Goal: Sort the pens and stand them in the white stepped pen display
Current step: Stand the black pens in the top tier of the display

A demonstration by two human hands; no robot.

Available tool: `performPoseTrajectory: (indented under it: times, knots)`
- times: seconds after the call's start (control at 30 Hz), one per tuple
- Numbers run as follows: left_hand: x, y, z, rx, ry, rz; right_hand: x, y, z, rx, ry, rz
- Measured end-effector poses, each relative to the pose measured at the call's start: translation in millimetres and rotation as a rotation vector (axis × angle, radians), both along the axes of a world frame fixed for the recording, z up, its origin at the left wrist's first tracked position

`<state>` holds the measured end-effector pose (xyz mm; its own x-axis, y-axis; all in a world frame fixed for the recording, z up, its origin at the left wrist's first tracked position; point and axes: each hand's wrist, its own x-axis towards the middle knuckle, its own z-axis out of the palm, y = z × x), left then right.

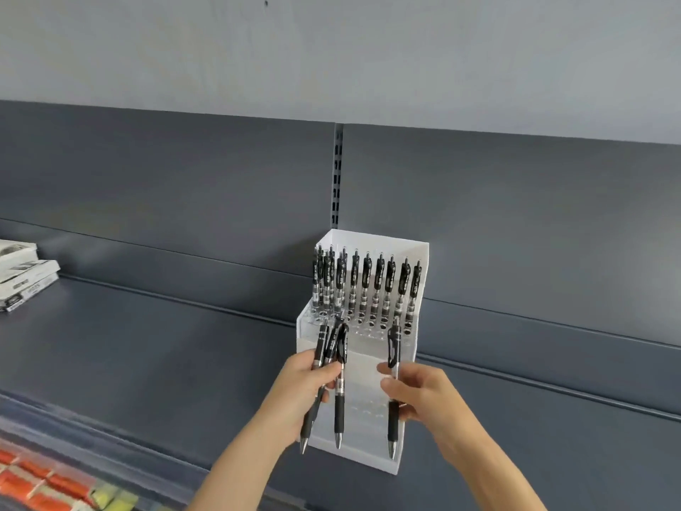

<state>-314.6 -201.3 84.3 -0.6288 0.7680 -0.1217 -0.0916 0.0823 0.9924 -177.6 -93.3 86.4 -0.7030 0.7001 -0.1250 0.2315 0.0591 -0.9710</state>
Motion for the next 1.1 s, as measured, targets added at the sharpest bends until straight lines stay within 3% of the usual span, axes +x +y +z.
performPoseTrajectory:
  times: [0.27, 0.53, 0.67, 0.83, 1.1]
  knots:
    - [-65, -16, -3, 0.015, 0.057, -0.110, -47, -23, 10, -0.072, 0.141, -0.274]
    - [-100, -15, -4, 0.039, 0.032, -0.131, -83, -15, 43, 0.207, 0.179, -0.437]
    - [-103, -12, -3, 0.060, -0.005, -0.154, -101, -1, 50, 0.418, 0.126, -0.548]
    - [-108, -14, -1, 0.066, -0.019, -0.159, -118, 7, 49, 0.528, 0.043, -0.600]
    - [-113, -15, -2, 0.038, -0.027, -0.172, -141, 12, 27, 0.649, -0.259, -0.513]
